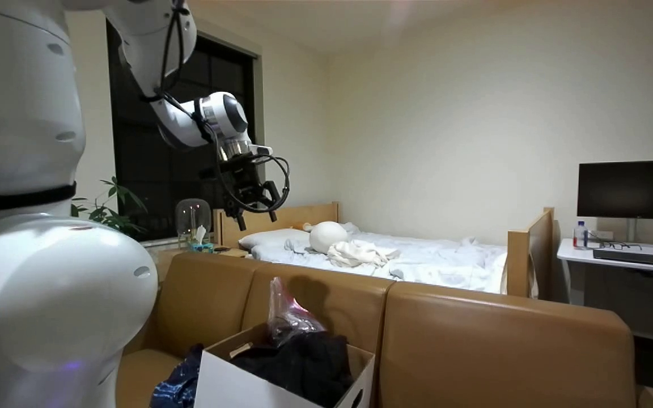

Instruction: Pick up the plastic bag from the box and put it on the couch.

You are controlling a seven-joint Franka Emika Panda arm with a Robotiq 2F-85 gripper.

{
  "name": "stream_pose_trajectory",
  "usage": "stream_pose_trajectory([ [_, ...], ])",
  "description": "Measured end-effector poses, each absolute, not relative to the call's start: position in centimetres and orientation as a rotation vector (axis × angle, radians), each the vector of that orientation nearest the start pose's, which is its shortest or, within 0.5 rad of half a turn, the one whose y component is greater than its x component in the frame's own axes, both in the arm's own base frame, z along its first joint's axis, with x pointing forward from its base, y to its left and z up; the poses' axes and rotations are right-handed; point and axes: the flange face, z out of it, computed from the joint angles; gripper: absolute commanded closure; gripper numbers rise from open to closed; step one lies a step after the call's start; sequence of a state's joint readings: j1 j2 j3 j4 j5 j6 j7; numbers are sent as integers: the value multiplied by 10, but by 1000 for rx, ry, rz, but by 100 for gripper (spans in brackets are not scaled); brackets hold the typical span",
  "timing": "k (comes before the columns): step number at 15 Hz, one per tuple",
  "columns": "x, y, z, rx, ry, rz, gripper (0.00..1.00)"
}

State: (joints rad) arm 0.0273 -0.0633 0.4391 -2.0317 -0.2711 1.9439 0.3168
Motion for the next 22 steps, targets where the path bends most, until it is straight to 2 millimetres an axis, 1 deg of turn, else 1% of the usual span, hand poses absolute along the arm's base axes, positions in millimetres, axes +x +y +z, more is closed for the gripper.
stream_pose_trajectory([
  [1,497,236,460,-3403,-479,-84,0],
  [3,520,255,426,-3439,-533,2,0],
  [5,542,273,391,-3477,-518,47,0],
  [6,553,279,380,-3499,-479,40,0],
  [7,560,283,376,-3513,-452,28,0],
  [8,565,285,377,-3519,-438,18,0],
  [11,570,284,385,-3522,-416,1,0],
  [12,571,284,384,-3524,-428,3,0],
  [14,578,291,372,-3513,-484,6,0],
  [16,593,304,347,-3463,-525,-79,0],
  [18,606,316,313,-3404,-573,-185,0],
  [20,613,327,276,-3346,-624,-284,0],
  [22,616,336,240,-3305,-634,-360,0],
])
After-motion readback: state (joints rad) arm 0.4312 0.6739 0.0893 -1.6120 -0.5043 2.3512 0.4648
